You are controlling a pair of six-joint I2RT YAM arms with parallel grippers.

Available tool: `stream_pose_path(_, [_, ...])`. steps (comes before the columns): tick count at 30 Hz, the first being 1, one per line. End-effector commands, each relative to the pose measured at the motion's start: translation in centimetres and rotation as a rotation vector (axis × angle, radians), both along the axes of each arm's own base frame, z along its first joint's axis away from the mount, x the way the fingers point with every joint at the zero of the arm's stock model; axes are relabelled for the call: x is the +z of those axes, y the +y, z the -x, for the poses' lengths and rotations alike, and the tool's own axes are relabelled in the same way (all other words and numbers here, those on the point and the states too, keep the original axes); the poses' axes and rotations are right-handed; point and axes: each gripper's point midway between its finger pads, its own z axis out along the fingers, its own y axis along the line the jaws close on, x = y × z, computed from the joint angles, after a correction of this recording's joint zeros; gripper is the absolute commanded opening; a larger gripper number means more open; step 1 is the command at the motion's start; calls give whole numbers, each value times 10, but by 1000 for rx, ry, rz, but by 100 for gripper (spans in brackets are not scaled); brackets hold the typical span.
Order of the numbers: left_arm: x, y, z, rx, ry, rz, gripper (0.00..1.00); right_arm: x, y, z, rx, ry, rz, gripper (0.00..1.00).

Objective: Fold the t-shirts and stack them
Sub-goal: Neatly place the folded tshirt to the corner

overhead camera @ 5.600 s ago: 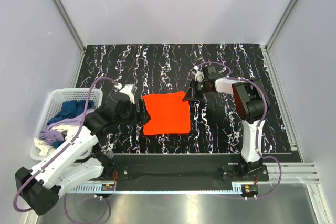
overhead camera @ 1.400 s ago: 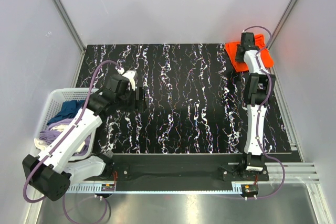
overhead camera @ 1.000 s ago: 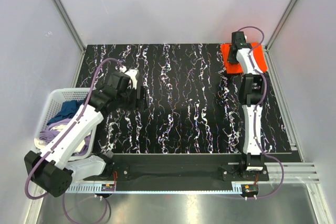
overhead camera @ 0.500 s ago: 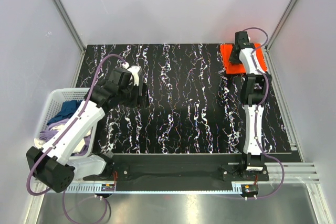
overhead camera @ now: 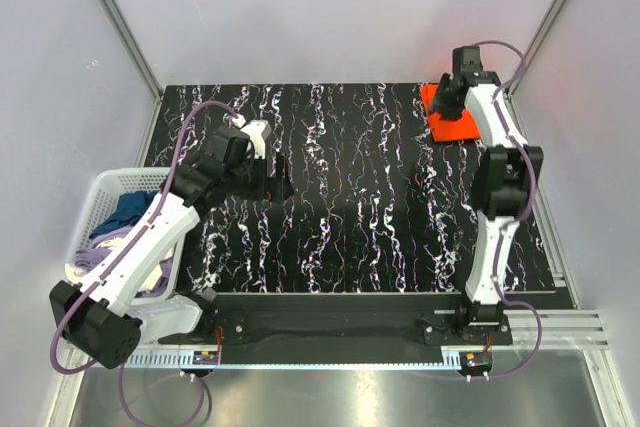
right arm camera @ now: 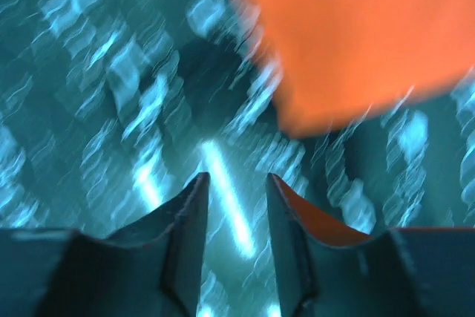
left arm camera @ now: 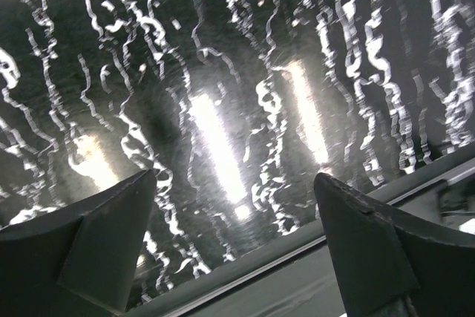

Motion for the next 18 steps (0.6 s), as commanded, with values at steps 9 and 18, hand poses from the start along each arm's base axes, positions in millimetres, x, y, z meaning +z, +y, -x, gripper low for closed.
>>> stream_pose_path(9, [10, -27, 6, 115, -1, 343, 99, 38, 158, 256, 348, -14, -461, 100])
stream_pose_path(18, [-31, -12, 61, 236, -13, 673, 99, -3, 158, 359, 210, -80, -756, 100])
